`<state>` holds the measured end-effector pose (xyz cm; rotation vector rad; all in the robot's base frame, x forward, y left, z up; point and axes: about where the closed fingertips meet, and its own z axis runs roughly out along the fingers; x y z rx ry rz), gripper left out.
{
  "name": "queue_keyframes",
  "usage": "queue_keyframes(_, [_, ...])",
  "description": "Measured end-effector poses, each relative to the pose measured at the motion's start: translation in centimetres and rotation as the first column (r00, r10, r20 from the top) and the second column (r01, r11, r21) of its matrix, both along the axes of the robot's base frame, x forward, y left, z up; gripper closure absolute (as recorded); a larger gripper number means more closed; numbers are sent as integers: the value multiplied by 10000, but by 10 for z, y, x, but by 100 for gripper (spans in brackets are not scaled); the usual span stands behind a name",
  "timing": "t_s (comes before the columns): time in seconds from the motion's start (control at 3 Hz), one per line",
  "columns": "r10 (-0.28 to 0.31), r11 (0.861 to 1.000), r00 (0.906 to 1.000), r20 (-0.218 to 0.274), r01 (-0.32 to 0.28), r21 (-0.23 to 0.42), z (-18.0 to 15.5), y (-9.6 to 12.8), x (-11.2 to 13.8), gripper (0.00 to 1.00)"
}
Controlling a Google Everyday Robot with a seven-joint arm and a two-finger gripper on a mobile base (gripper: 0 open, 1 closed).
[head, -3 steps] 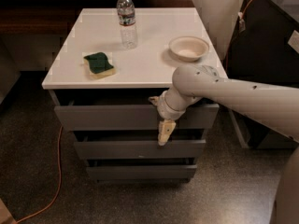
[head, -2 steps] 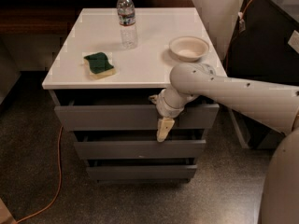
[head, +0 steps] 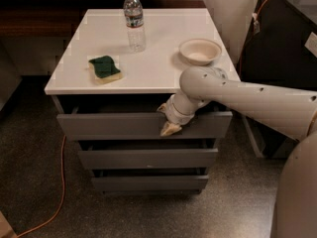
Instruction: Place water bottle into top drawer
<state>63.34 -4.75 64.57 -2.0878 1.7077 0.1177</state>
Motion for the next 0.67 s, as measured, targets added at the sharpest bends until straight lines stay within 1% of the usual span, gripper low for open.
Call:
queue_keyframes(0.33, [6, 10000, 10000, -3, -6, 8, 0, 0, -1, 82])
queue_keyframes(0.67, [15, 10000, 10000, -13, -15, 23, 1, 1, -4, 100])
